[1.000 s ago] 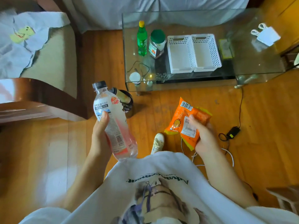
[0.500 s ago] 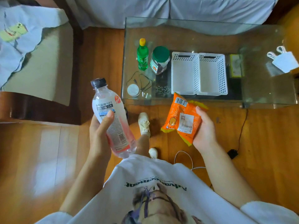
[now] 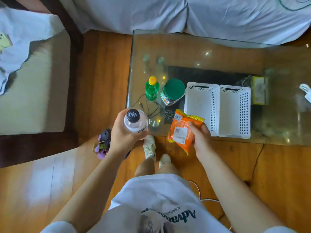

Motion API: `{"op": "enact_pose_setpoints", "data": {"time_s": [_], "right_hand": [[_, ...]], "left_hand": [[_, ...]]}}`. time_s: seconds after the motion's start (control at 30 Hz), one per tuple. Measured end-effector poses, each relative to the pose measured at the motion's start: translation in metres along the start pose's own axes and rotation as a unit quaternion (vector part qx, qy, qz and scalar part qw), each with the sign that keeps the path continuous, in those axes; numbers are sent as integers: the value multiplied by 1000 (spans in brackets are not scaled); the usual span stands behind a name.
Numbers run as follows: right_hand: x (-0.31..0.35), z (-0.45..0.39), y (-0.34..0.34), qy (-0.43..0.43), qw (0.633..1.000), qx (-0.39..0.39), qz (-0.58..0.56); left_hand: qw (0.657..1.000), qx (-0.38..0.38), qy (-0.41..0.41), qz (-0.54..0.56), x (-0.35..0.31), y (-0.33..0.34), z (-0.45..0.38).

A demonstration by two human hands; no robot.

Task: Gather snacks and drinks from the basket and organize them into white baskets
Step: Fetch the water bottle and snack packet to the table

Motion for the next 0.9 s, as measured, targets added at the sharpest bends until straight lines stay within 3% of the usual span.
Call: {"op": "enact_pose_setpoints", "data": {"time_s": [0.37, 0.77, 0.9], "right_hand": [[-39, -151, 10, 130, 977, -12, 167], [-66, -213, 19, 189, 947, 26, 260], [-69, -216, 22, 200, 953, 21, 226]], "left_hand": [[996, -1, -70, -49, 85, 60, -130], [996, 14, -86, 6, 114, 69, -147], [996, 20, -88, 24, 112, 70, -147]]}}
Point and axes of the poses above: each hand's wrist, its own z-axis away from the middle knuckle, its own y-axis out of the palm, x = y × z, the point moved 2 cm from there along -z, towards the middle knuckle, and after that the axes turned 13 degrees about x, right-handed, at the moved point
